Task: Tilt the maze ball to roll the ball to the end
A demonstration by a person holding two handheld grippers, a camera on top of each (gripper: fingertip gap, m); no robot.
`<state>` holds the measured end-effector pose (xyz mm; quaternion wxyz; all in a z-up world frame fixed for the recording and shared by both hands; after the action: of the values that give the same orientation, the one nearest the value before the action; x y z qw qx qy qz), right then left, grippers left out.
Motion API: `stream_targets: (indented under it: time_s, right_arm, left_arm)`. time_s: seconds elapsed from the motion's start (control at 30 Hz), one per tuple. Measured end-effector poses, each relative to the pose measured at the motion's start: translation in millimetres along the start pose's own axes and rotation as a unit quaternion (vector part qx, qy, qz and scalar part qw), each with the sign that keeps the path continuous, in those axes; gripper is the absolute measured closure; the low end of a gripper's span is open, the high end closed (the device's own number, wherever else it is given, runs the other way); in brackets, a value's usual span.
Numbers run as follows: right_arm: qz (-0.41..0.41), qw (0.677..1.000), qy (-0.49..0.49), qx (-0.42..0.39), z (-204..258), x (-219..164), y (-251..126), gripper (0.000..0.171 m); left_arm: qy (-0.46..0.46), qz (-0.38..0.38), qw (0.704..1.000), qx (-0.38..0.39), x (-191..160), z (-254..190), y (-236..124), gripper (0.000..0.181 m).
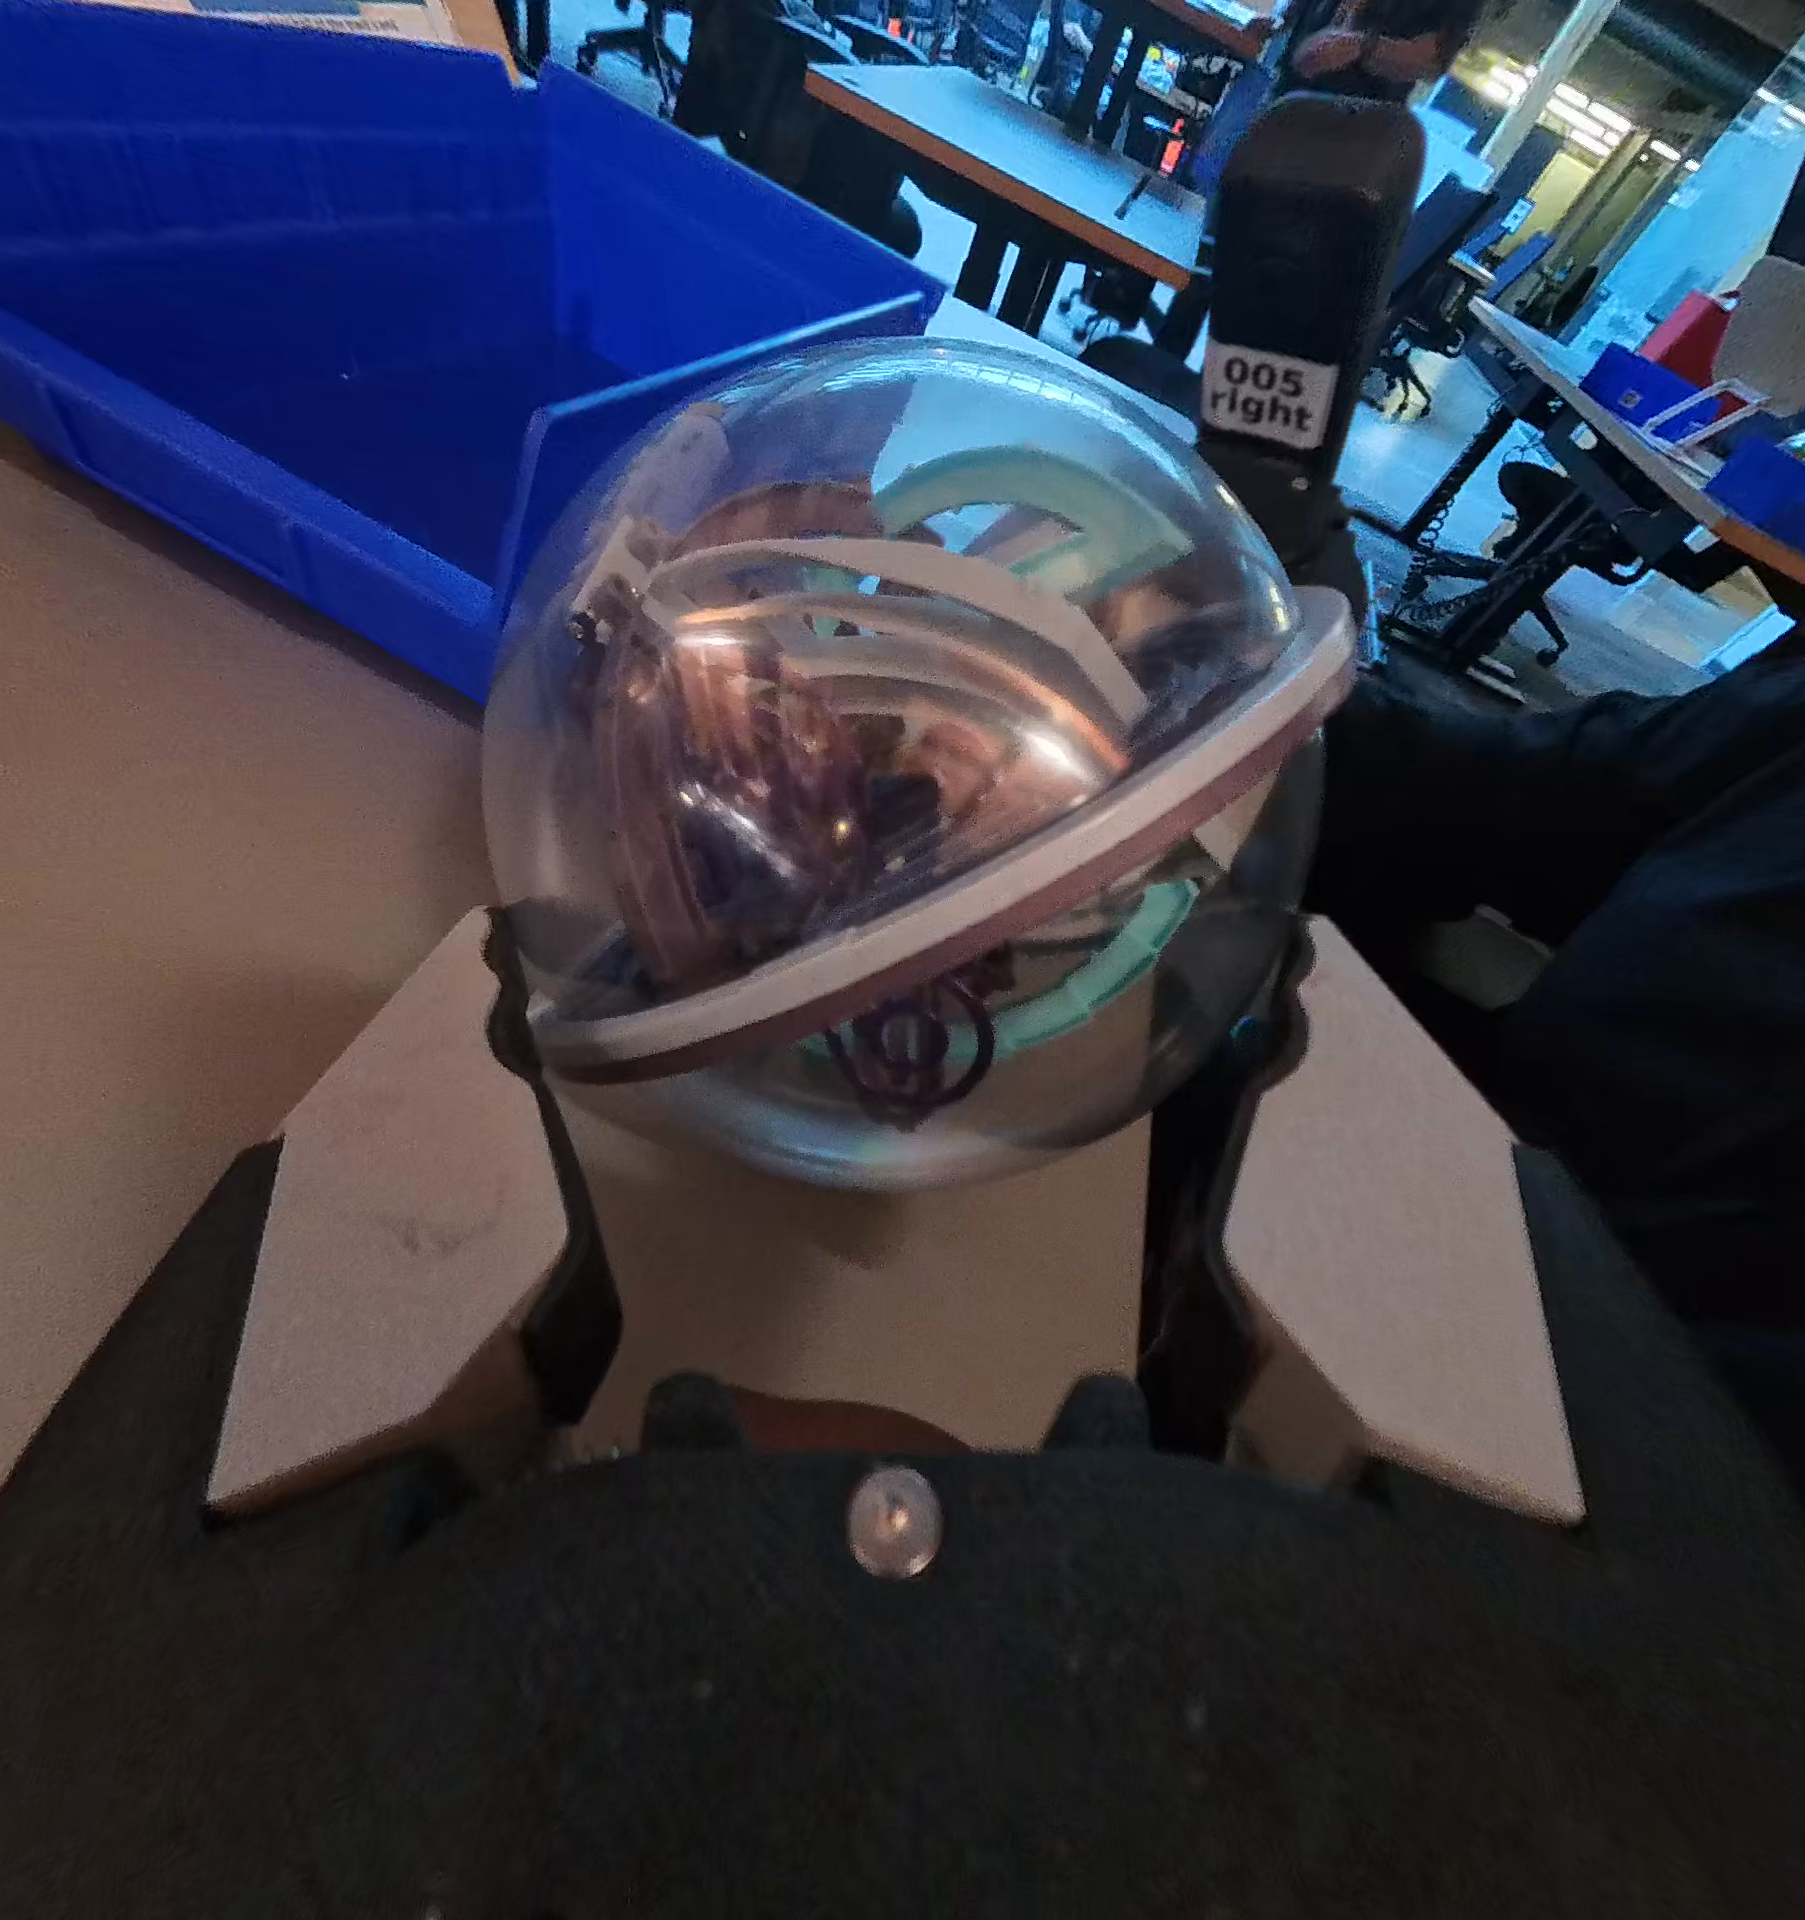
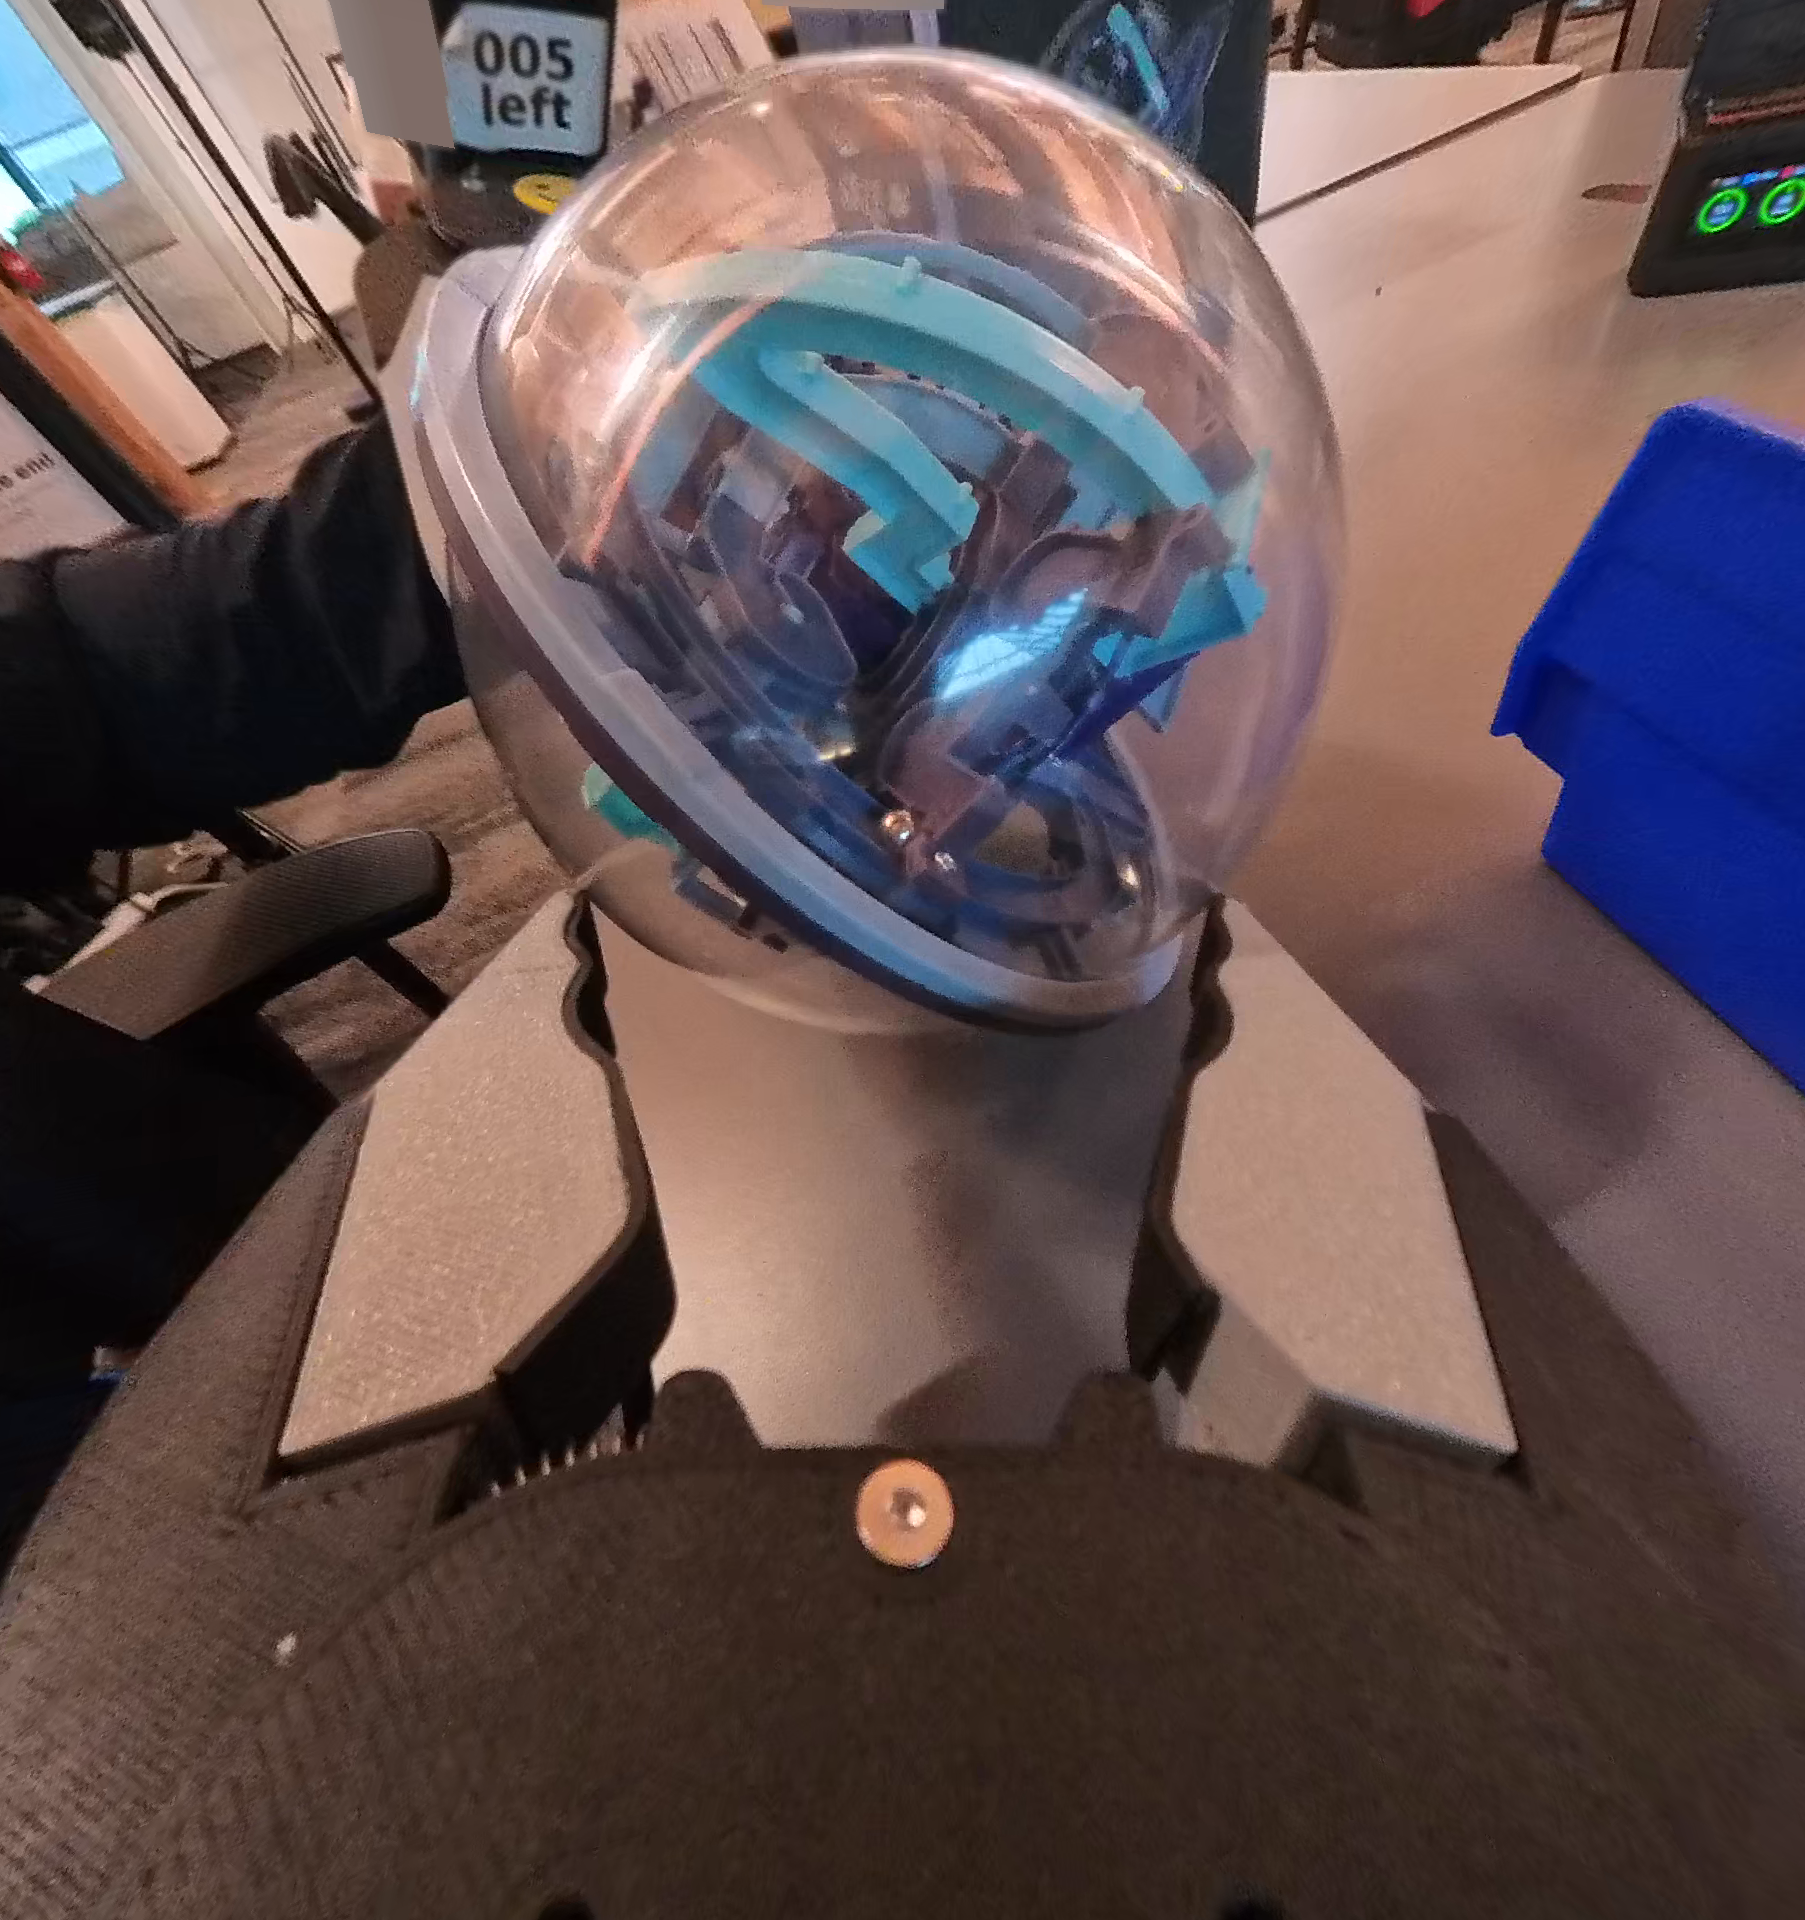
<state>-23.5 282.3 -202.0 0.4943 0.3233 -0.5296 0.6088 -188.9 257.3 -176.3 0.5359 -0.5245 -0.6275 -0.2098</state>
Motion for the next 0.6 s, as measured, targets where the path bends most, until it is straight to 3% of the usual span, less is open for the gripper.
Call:
stream_targets:
  time_s: [0.23,0.6]
  right_arm:
    - [0.003,0.999,-0.043,-0.033,4,0,1,0.061]
    - [-0.011,0.988,-0.138,-0.069,7,3,4,0.05]
  left_arm:
    - [-0.005,-0.015,1.0,-0.025,-14,6,1,0.042]
    - [0.006,-0.016,1.0,-0.019,-8,2,2,0.042]
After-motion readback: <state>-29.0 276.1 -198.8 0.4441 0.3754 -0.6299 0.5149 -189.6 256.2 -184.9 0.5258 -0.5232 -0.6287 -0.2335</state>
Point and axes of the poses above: each gripper's, where its closed fingertips meet, y out along the fingers, x out of its top, z = x × y across the jaws, the point moved 6 cm from there along -y, back along the fingers, and after that the axes turned 3 degrees about -x, right-handed, at the moved point
